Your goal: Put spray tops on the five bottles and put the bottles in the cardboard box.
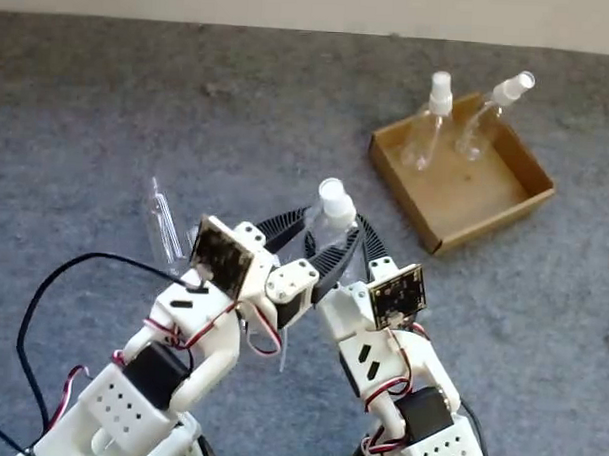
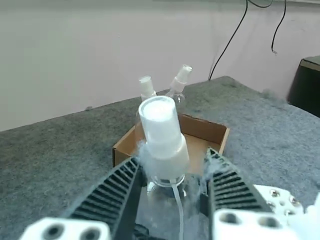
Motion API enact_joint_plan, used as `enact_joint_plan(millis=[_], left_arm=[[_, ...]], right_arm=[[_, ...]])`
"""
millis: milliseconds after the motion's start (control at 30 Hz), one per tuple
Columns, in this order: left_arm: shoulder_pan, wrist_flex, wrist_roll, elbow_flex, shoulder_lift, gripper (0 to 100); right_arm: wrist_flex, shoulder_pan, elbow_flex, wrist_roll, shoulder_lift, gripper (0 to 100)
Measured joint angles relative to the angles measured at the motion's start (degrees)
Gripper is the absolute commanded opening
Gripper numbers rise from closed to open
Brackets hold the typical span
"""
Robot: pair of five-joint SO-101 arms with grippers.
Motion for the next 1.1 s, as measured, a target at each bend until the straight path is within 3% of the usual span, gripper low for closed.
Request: enact_joint_plan(millis=[800,1100], left_arm=[[0.0,-0.6,0.0,-8.4,4.5,16],[0.0,15.2,0.0,-16.9,4.5,16]], right_arm=[[0.0,-0.1,0.0,0.0,0.0,17.3],[0.0,-0.1,0.0,0.0,0.0,17.3]])
